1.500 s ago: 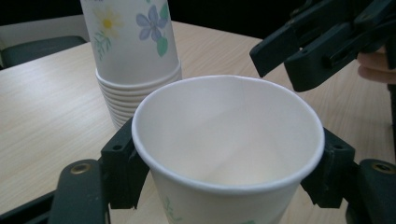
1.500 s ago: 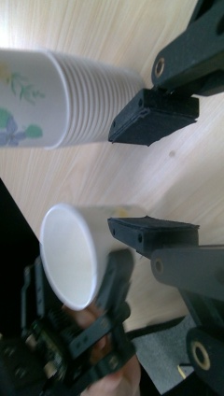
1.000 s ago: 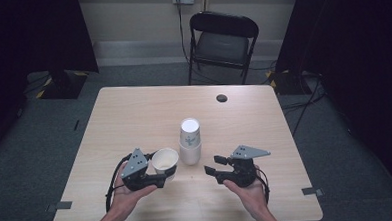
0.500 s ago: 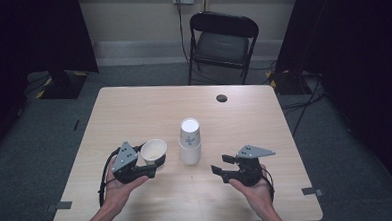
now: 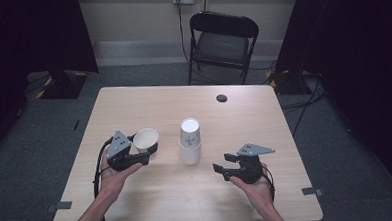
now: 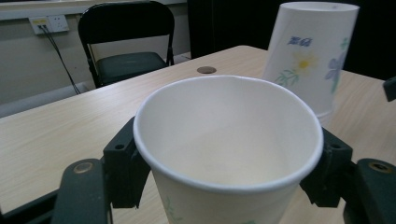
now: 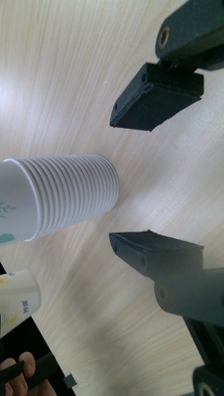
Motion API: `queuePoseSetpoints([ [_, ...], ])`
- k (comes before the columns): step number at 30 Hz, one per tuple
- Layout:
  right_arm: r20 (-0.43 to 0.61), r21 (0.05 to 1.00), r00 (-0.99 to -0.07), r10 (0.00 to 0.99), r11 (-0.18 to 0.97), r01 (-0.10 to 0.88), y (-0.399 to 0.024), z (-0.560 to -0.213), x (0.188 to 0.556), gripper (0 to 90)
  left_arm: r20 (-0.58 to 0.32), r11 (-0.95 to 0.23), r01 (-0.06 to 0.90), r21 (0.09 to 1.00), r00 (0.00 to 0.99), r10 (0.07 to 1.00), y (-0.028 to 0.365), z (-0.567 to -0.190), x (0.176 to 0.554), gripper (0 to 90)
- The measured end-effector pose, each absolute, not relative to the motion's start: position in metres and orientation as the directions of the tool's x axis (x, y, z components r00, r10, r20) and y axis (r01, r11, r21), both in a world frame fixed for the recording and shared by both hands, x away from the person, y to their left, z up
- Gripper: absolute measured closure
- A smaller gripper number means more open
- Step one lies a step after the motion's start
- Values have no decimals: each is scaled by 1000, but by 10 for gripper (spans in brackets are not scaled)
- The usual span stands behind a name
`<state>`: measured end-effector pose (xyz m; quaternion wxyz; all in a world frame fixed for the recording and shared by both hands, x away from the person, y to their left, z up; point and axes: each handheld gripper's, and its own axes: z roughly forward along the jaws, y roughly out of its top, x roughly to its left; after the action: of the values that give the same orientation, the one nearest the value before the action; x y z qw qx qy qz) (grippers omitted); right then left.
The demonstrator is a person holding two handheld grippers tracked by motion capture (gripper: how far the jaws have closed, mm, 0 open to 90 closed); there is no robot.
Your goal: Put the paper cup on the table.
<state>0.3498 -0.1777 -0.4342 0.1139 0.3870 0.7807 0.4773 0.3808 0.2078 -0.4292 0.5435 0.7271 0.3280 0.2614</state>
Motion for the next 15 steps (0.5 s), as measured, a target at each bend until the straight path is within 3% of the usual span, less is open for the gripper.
queuePoseSetpoints([
  [15,170,832,-684,709,269,485,-178,-436,347,302,36,-217,229,949,604,796,216,-438,409,293],
])
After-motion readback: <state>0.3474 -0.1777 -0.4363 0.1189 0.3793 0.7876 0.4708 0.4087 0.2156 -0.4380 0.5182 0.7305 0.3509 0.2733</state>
